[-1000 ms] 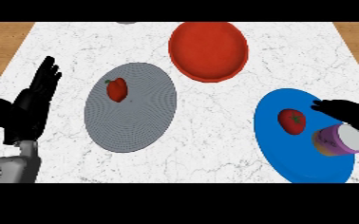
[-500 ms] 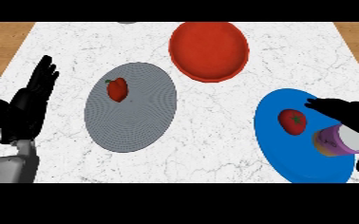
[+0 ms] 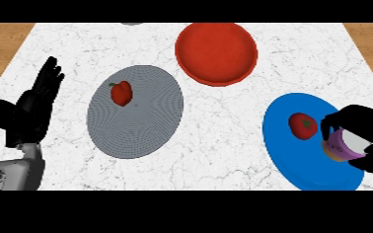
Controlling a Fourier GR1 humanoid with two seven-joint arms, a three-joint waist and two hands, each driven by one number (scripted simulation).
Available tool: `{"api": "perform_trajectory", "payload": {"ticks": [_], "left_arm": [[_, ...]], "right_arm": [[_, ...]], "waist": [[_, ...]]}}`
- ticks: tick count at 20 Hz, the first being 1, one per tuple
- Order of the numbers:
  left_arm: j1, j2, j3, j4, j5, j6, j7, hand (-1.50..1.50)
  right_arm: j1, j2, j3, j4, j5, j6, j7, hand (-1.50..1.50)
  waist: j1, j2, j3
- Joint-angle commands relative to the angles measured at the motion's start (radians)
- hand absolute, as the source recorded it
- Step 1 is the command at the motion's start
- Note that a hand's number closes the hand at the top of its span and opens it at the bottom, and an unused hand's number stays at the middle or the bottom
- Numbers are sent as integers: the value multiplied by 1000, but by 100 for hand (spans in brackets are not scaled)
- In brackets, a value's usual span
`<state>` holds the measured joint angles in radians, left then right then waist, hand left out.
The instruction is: Pick the can from the plate and place it in the bowl
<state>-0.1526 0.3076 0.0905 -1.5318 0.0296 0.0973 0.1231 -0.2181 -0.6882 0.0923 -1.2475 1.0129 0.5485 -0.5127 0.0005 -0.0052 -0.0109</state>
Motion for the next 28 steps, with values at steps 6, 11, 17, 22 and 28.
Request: {"api": "perform_trajectory", "payload": {"ticks": [6,11,17,22,28], "left_arm": [[-30,0,32,40,8,-28,-2,0],[-23,-1,-10,13,0,-49,-12,0],[-63,-31,-57,11,-18,-47,-8,0],[-90,-52,-69,24,-19,-37,15,0],[-88,-68,-80,61,-35,-29,-8,0]], "right_arm": [[27,103,-40,14,19,-133,9,150],[-190,471,-17,-7,74,-53,503,150],[-338,679,20,-9,149,-160,878,150],[-537,685,96,-6,179,-316,1189,150],[-797,688,185,-22,201,-473,1515,150]], "waist": [[-5,5,11],[87,14,6],[123,20,8],[133,16,9],[132,15,7]]}}
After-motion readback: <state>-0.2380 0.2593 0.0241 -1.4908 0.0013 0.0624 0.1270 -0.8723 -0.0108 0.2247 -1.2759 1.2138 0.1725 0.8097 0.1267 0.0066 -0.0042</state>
